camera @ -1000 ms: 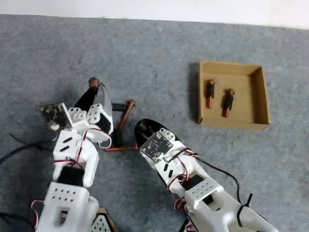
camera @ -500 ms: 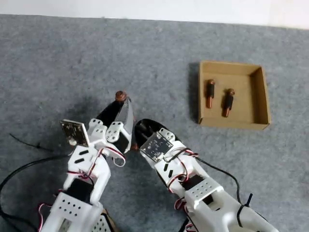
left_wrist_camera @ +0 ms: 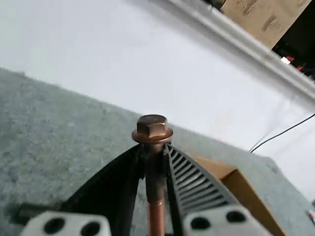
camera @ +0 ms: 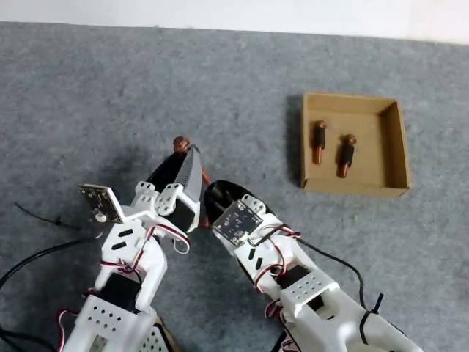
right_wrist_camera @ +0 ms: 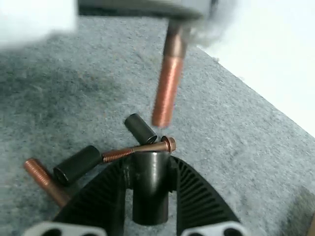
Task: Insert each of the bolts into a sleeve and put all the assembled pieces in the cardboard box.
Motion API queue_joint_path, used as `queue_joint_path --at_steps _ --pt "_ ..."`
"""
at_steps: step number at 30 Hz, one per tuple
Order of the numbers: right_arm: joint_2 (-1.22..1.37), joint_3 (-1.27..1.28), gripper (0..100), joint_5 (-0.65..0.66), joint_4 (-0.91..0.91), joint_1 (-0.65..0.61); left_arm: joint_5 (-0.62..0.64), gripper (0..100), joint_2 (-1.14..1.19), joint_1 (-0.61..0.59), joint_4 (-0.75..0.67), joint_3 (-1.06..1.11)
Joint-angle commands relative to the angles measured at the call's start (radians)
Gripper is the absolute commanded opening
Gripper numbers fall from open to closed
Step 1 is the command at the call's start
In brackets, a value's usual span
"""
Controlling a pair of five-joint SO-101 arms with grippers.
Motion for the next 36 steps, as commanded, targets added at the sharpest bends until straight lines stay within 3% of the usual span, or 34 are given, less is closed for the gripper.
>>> queue_joint_path --at_steps 1,6,13,16,36 --pt "-0.035 -0.012 0.5 0.006 -0.027 -0.004 0.009 1 -0.024 0.008 0.037 0.025" --pt "-0.036 -0.018 0.5 0.006 -0.028 -0.008 0.009 1 -0.021 0.012 0.037 0.025" --pt "-0.124 0.074 0.5 0.006 -0.183 -0.008 0.038 1 -0.024 0.012 0.038 0.025" --pt "-0.139 0.088 0.5 0.008 -0.182 -0.008 0.107 1 -0.024 0.005 0.038 0.025" --pt "-0.147 0.125 0.5 0.011 -0.185 -0.051 0.117 1 -0.025 0.013 0.072 0.019"
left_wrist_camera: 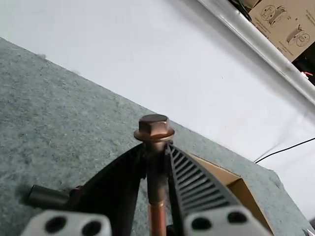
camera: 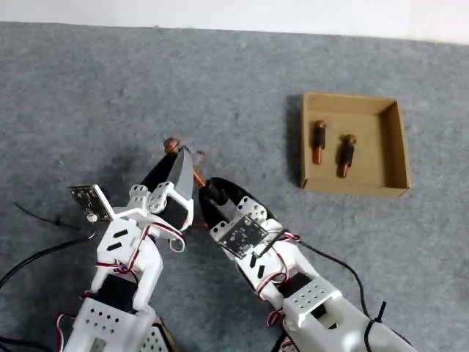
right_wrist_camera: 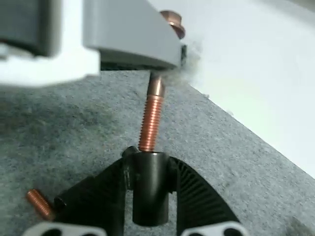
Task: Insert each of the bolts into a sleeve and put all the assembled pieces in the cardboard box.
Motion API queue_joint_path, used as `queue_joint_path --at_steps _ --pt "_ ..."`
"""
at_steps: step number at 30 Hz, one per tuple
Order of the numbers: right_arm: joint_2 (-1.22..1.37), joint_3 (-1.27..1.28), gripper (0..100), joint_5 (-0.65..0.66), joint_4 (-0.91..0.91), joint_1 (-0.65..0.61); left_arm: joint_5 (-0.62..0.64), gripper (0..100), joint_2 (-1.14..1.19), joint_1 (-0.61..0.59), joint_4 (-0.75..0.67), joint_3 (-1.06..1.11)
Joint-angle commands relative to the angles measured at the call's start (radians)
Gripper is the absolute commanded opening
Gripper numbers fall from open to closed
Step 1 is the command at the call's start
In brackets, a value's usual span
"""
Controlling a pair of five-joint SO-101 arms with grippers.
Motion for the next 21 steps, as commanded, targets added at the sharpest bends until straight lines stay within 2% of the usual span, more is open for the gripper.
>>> queue_joint_path --at_steps 1,8,12,21 --pt "-0.048 0.038 0.5 0.009 -0.05 -0.018 0.011 1 -0.005 0.021 0.005 0.018" --pt "-0.05 0.038 0.5 0.006 -0.051 -0.018 0.014 1 -0.005 0.021 0.005 -0.007" --pt "-0.05 0.038 0.5 0.006 -0.053 -0.018 0.095 1 -0.005 0.013 0.005 -0.005" --pt "-0.05 0.038 0.5 0.003 -0.053 -0.007 0.103 1 -0.005 0.015 0.005 -0.01"
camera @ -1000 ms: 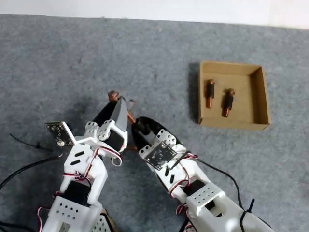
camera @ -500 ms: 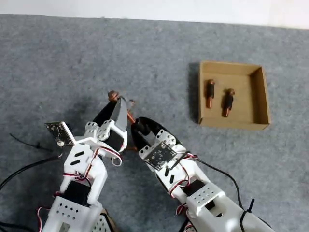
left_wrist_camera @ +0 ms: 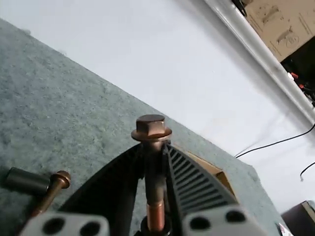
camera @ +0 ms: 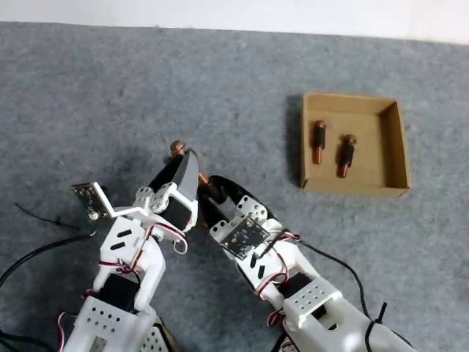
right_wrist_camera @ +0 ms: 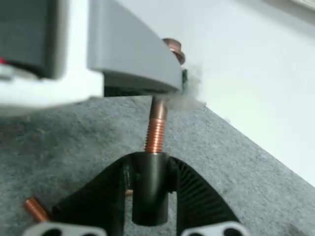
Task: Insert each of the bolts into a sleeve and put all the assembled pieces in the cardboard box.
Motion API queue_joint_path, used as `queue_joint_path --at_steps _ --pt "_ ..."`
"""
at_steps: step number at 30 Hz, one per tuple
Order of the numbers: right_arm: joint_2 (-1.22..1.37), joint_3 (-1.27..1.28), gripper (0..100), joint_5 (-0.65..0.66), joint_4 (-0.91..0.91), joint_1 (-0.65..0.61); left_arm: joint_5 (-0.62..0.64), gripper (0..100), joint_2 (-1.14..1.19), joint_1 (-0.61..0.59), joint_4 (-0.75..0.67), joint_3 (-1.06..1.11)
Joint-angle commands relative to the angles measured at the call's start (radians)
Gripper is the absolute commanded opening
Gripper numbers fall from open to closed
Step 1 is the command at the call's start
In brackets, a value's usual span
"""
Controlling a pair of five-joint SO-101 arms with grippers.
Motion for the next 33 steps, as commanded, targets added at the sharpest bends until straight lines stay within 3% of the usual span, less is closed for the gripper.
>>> queue_joint_path --at_steps 1,29,33 --pt "-0.038 0.031 0.5 0.003 -0.041 -0.005 0.008 1 -0.015 0.013 0.003 -0.008" --pt "-0.038 0.03 0.5 0.011 -0.039 0.005 0.003 1 -0.015 0.019 0.077 0.024" --pt "-0.038 0.027 0.5 0.011 -0.039 0.01 0.003 1 -0.015 0.021 0.147 -0.002"
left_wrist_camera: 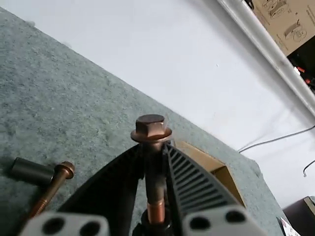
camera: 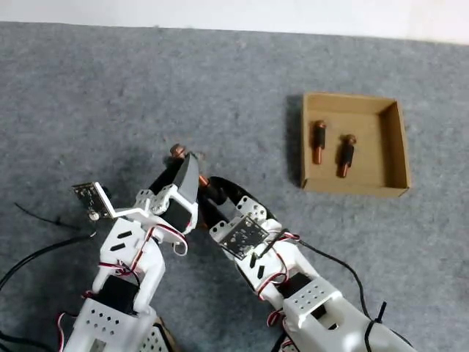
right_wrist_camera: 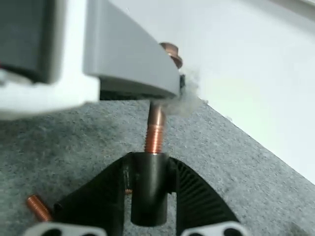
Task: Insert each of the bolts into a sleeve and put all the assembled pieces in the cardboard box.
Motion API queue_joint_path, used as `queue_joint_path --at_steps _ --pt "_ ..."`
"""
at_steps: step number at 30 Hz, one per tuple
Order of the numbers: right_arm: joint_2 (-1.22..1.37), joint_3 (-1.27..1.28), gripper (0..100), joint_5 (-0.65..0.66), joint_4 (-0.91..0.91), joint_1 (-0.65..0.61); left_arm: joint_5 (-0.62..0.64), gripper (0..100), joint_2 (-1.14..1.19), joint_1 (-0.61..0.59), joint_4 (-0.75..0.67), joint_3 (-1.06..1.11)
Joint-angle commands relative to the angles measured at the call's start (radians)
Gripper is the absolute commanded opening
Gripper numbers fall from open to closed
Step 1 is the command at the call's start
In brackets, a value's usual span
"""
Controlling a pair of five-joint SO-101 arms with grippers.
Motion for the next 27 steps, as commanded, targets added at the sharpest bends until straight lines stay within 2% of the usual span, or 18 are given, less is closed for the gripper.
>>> queue_joint_path --at_steps 1,4,8,17,19,25,27 --pt "-0.038 0.027 0.5 0.011 -0.039 0.015 -0.003 1 -0.002 0.018 0.091 -0.013" --pt "-0.038 0.027 0.5 0.011 -0.041 0.018 -0.02 1 -0.002 0.105 0.192 -0.036" --pt "-0.038 0.03 0.5 0.011 -0.041 0.016 -0.146 1 -0.002 0.251 0.261 -0.036" --pt "-0.038 0.028 0.5 0.011 -0.041 0.018 -0.164 2 -0.002 0.174 0.239 -0.035" --pt "-0.038 0.028 0.5 0.011 -0.041 0.018 -0.164 7 -0.002 0.183 0.239 -0.033" --pt "-0.038 0.028 0.5 0.011 -0.041 0.018 -0.163 42 0.007 0.182 0.247 -0.033" --pt "-0.038 0.028 0.5 0.011 -0.041 0.018 -0.161 46 0.007 0.17 0.247 -0.033"
